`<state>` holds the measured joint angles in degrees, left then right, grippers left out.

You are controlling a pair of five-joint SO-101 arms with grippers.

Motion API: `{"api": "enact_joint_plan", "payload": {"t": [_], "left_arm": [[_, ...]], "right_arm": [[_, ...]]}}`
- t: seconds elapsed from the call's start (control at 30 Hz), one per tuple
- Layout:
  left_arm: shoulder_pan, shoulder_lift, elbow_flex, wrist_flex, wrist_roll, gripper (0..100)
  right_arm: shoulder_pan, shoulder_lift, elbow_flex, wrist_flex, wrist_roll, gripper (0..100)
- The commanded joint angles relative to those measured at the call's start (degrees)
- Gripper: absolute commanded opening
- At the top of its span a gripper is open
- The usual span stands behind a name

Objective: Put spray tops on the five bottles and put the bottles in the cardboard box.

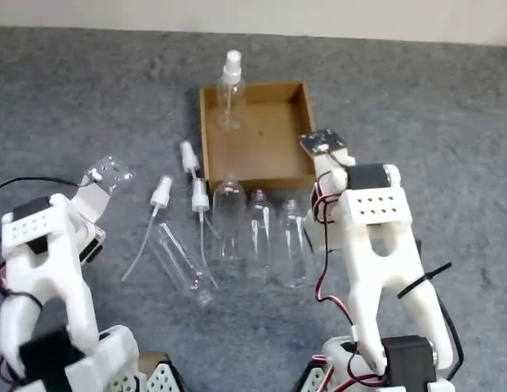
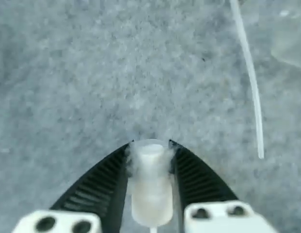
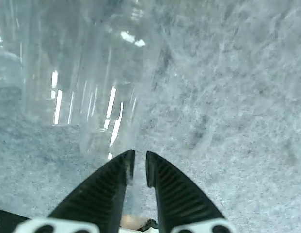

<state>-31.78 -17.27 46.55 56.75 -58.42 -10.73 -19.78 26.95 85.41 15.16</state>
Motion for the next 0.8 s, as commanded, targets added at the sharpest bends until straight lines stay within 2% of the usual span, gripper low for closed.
{"api": "enact_joint_plan", "payload": {"t": [0.0, 0.17, 0.33, 0.43, 0.53, 0.63, 0.77], "left_arm": [[-1.98, -7.96, -2.42, 3.87, 1.32, 0], [-0.84, -15.16, -2.51, 4.57, 11.52, 0], [4.97, -21.41, -2.59, 7.47, 21.8, 0], [9.27, -23.34, -5.49, 9.58, 30.24, 0], [11.21, -23.25, -11.38, 12.92, 36.4, 0], [11.56, -22.2, -16.57, 16.09, 37.98, 0], [11.3, -19.65, -19.91, 18.46, 37.8, 0]], "right_arm": [[-0.4, -5.05, -0.84, 0.84, 0.35, 0.5], [-1.27, -15.34, -0.31, 0.84, 0.18, 0.5], [-6.29, -21.14, 7.34, -1.71, 0.18, 0.9], [-9.45, -18.68, 11.21, -6.29, -2.46, 2.6], [-11.47, -13.32, 9.63, -10.24, -8.44, 13.3], [-14.11, -5.93, 5.93, -12.7, -11.87, 23.3], [-15.34, 4.18, 0.92, -14.37, -18.37, 25.0]]}}
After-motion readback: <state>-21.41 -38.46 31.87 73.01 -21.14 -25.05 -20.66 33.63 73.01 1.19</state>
